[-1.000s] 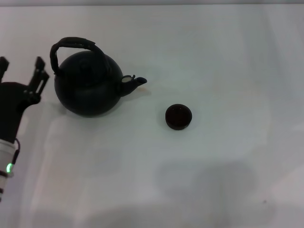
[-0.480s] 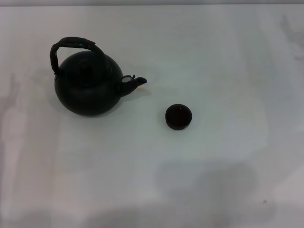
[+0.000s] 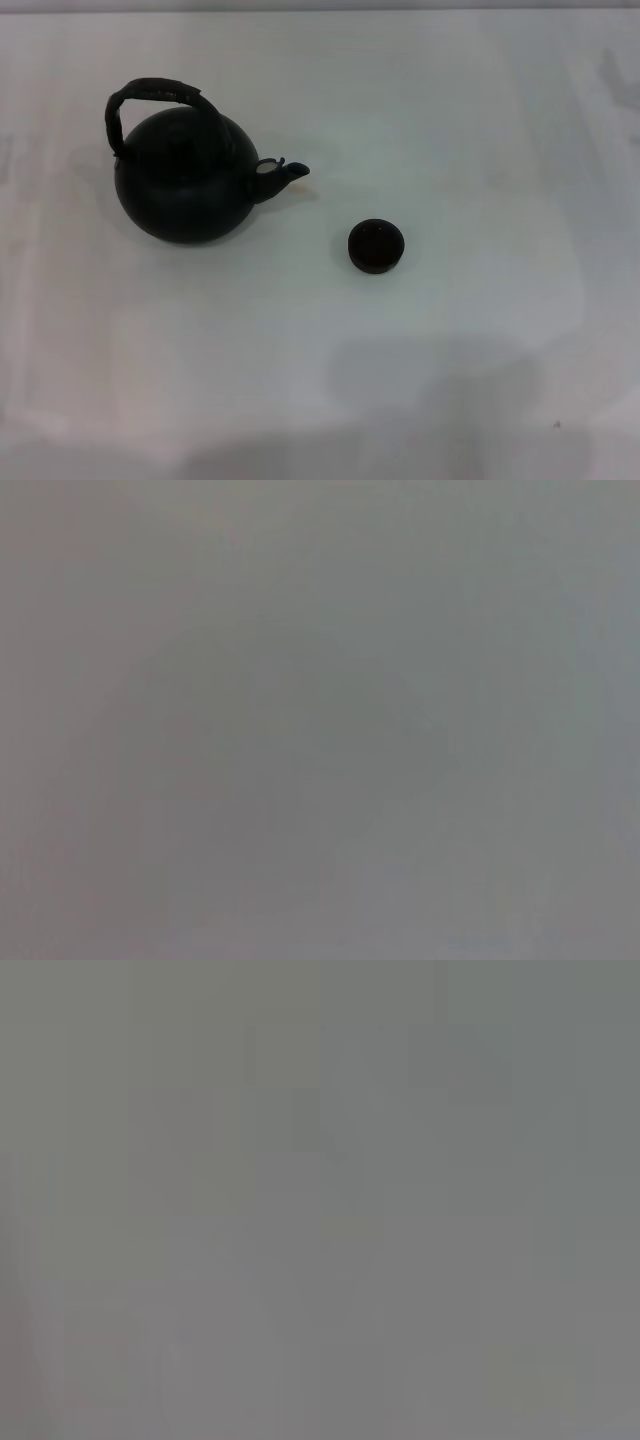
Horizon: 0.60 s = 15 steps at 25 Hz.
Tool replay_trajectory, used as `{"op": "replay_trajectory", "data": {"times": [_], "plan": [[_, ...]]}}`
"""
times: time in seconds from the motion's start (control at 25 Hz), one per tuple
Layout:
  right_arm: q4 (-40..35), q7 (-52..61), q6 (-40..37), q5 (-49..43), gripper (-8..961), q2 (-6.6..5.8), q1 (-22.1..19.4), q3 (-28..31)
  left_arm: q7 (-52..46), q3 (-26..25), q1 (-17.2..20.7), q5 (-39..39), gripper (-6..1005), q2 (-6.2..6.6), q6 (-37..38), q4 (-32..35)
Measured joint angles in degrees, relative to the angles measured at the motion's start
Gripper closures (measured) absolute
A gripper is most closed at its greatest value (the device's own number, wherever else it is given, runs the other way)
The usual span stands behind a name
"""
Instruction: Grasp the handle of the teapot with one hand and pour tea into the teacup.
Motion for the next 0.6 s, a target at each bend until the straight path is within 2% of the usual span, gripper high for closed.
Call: {"op": "replay_trajectory", "data": {"times": [0.12,0.6], "plan": [[0.0,0.11,-0.04,0.23,121,-0.12,-0.1,0.14,0.0,-0.1,-1.82,-1.01,155,0.02,-2.09,0.44],[-0.53,-0.32,0.43,0.54,121,-0.36,0.83,0.64,2.68,-0.08,-4.77,-1.14,150,0.02,-4.65,2.7]]}}
